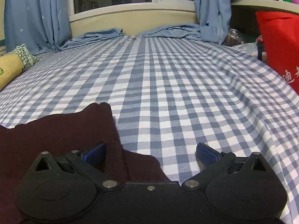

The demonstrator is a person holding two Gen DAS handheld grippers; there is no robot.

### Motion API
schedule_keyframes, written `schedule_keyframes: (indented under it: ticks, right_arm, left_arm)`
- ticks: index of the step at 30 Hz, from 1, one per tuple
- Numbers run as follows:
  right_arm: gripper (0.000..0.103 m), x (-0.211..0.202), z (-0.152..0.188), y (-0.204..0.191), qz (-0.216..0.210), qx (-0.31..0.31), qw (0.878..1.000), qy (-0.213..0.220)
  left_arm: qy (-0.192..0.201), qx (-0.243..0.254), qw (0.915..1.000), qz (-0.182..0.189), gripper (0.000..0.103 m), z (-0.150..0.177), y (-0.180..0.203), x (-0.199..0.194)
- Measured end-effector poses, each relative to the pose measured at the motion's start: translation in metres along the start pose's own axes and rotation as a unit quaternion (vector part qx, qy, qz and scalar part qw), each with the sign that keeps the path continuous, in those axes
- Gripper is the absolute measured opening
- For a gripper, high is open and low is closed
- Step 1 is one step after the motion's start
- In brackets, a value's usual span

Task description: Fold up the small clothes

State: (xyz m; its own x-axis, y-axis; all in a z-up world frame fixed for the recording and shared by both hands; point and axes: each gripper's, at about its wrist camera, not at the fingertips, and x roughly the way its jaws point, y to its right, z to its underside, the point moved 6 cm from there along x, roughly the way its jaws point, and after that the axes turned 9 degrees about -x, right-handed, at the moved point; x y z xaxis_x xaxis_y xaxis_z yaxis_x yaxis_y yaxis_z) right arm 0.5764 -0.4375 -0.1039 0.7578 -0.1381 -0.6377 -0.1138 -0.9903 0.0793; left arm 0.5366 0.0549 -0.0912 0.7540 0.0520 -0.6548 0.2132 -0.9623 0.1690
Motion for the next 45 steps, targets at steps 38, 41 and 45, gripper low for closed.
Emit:
schedule_keyframes:
  ticks: [38,41,45]
  right_arm:
    - [0.103,-0.205,0.063,-0.07,0.015,-0.157,0.974,0.161]
    - [0.103,-0.214,0.066,-0.095,-0.011,-0.157,0.972,0.175]
    - [0.103,-0.222,0.07,-0.127,-0.03,-0.163,0.966,0.198]
  left_arm:
    - [0.055,-0.014,0.9979,0.033,0.102,-0.013,-0.018,-0.091]
    - [0.067,-0.048,0.9963,0.023,0.102,0.001,-0.033,-0.131]
    - [0.078,-0.107,0.9911,-0.014,0.102,0.035,-0.059,-0.175]
